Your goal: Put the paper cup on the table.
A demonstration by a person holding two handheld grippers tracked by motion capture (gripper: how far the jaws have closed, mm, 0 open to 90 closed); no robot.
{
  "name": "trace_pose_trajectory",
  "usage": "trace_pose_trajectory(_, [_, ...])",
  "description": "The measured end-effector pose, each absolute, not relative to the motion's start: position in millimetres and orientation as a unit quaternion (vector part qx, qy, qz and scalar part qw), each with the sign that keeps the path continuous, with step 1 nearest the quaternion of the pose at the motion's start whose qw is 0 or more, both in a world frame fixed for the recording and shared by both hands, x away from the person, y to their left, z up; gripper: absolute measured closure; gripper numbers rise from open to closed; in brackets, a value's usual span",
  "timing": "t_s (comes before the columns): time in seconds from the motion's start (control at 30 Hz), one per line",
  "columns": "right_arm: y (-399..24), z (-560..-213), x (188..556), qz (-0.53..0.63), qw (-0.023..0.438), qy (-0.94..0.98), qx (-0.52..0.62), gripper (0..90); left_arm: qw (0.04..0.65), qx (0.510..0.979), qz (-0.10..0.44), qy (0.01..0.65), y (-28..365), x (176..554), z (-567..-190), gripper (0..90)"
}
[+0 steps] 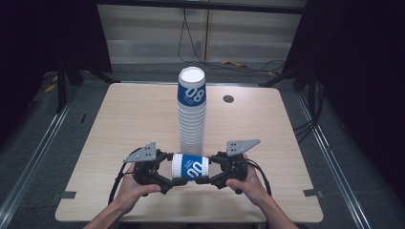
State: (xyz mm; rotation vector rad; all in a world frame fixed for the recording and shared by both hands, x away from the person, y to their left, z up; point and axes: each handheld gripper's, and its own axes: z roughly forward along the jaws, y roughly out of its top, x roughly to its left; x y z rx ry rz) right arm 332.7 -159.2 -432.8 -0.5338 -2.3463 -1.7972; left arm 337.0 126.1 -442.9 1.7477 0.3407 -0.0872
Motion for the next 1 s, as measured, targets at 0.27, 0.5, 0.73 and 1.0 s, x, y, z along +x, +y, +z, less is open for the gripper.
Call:
trace_pose_trajectory(0.27, [-155.6, -434.2, 331.9, -0.59, 0.068, -0.785, -0.175, 29.3, 0.612, 0.776, -0.042, 0.145, 126.1, 337.4, -441.3, 11.3])
trace_pose_trajectory(0.5, [-156.3, -433.6, 331.8, -0.583, 0.069, -0.791, -0.171, 28.0, 0.609, 0.781, -0.044, 0.131, 127.3, 337.0, -437.3, 15.5])
trace_pose_trajectory(0.73, [-154.1, -433.8, 329.7, -0.564, 0.056, -0.806, -0.171, 23.9, 0.604, 0.787, -0.04, 0.12, 128.7, 334.3, -437.8, 18.5])
trace_pose_trajectory(1.0, [-153.4, -435.8, 329.7, -0.547, 0.045, -0.816, -0.183, 18.1, 0.601, 0.788, -0.041, 0.128, 133.3, 334.7, -436.2, 19.3])
